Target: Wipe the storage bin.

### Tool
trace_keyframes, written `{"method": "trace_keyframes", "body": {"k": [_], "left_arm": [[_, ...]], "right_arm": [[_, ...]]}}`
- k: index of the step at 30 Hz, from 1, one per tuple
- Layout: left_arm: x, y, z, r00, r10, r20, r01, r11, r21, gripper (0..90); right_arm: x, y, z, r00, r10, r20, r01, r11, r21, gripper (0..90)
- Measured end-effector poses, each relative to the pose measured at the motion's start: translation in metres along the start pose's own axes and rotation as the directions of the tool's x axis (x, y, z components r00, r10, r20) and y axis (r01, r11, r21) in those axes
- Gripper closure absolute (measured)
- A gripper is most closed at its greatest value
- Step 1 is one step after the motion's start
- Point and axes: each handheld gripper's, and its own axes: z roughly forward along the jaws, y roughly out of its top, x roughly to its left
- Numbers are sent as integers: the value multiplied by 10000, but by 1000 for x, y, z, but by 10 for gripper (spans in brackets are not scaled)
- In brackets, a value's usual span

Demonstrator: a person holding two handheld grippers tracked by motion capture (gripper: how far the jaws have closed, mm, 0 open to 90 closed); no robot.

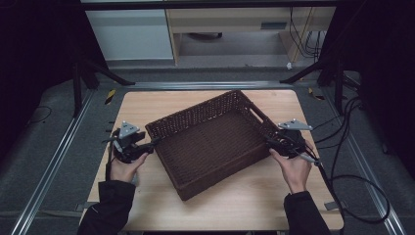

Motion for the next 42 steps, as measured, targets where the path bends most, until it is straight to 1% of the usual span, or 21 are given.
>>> {"method": "trace_keyframes", "body": {"k": [2,6,8,11,13,15,16,17,19,20,22,24,26,28,29,32,36,39,40,41,42], "left_arm": [[10,4,2,9999,-120,27,120,9998,-139,403],[22,9,9,9999,-92,-72,91,9998,-165,402],[28,12,15,9999,-28,-147,27,10000,-72,402],[36,15,25,9998,-196,-105,197,9997,117,407],[38,16,32,9998,-100,-180,103,9998,185,421],[40,15,36,9997,-230,-47,231,9988,423,438],[40,15,38,9997,-242,20,241,9983,529,449],[40,14,40,9995,-225,224,210,9978,637,466],[39,12,40,9991,-215,377,190,9976,664,497],[38,11,40,9987,-198,469,168,9978,647,534],[37,8,39,9985,-142,528,102,9972,741,591],[36,6,38,9980,-167,611,129,9979,631,628],[35,4,36,9977,-232,641,196,9983,556,638],[31,2,34,9977,-136,662,102,9986,521,660],[29,1,32,9971,-92,755,52,9985,536,664],[22,-1,27,9982,136,586,-169,9982,571,651],[14,-8,19,9981,126,601,-156,9987,485,649],[11,-7,15,9976,259,647,-295,9981,544,649],[11,-5,15,9975,317,634,-350,9981,517,651],[11,-3,15,9975,292,643,-320,9985,436,640],[12,-2,16,9977,231,644,-257,9989,397,626]], "right_arm": [[-1,1,2,10000,-1,44,1,10000,-10,366],[-3,2,5,10000,89,33,-90,10000,39,367],[-3,4,6,10000,57,57,-57,10000,63,367],[-4,5,9,9999,-9,118,8,10000,70,368],[-4,6,10,9998,-30,176,29,10000,69,372],[-5,7,13,9998,8,213,-9,10000,55,378],[-5,7,14,9998,13,219,-13,10000,37,378],[-6,7,15,9997,82,238,-83,10000,37,380],[-7,9,18,9996,128,246,-128,9999,22,381],[-8,9,19,9997,100,236,-101,9999,29,381],[-8,11,18,9998,126,163,-126,9999,16,372],[-7,11,15,9998,176,-41,-176,9997,-147,366],[-5,11,12,9996,201,-200,-205,9995,-223,361],[0,12,8,9994,64,-343,-73,9996,-279,359],[2,12,7,9992,6,-412,-19,9995,-317,358],[11,14,5,9977,-58,-672,30,9991,-411,357],[19,12,11,9951,3,-990,-31,9996,-280,358],[21,10,17,9961,-110,-880,108,9999,-23,381],[22,10,19,9969,-234,-751,232,9997,-30,395],[21,10,20,9975,-318,-626,314,9995,-72,414],[20,10,20,9976,-230,-647,228,9997,-48,438]]}}
